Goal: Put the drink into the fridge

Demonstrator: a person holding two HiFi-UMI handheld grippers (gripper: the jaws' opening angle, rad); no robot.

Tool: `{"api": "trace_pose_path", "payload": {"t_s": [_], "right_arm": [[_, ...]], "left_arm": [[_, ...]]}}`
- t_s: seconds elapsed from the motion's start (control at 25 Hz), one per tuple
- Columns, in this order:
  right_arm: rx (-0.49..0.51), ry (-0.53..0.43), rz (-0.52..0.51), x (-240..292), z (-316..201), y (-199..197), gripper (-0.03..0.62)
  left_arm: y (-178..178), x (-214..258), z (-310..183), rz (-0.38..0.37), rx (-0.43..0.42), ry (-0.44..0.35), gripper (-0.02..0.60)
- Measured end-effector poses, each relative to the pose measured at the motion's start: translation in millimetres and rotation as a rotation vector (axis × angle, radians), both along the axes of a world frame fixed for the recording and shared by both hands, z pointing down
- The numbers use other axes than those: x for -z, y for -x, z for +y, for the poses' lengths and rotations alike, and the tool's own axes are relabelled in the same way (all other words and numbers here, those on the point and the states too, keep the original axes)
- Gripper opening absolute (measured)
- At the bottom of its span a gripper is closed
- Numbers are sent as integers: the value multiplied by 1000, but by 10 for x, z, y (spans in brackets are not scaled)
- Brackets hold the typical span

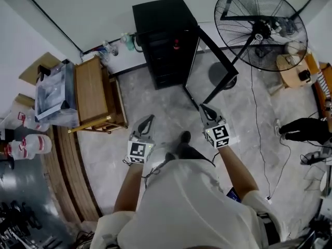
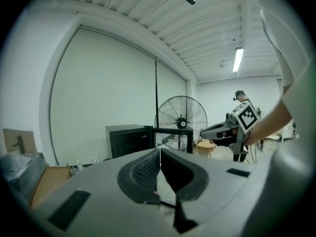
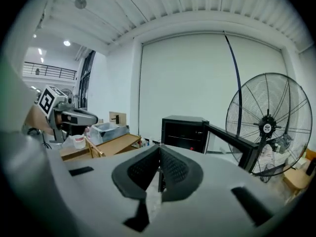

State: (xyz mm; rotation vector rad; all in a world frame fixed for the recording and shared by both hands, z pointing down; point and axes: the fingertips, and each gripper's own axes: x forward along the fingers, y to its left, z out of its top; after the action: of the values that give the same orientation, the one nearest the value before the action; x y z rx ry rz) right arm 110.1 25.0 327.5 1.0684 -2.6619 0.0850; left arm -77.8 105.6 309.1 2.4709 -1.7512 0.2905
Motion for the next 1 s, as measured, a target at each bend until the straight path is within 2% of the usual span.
{"api": "trace_pose_path", "payload": {"t_s": [0.36,0.72,1.0], "right_arm": [[-26,-53,0,282,538,-307,-2],[-6,-2,-10,134,522,-755,-2],[68,-9,16,185,383,-847,-3]], "left_arm": [[-72,251,526,74,42,-24,9],[-418,276,447,78,92,-41,9],[-691,204,363,81,123,-29,9]]}}
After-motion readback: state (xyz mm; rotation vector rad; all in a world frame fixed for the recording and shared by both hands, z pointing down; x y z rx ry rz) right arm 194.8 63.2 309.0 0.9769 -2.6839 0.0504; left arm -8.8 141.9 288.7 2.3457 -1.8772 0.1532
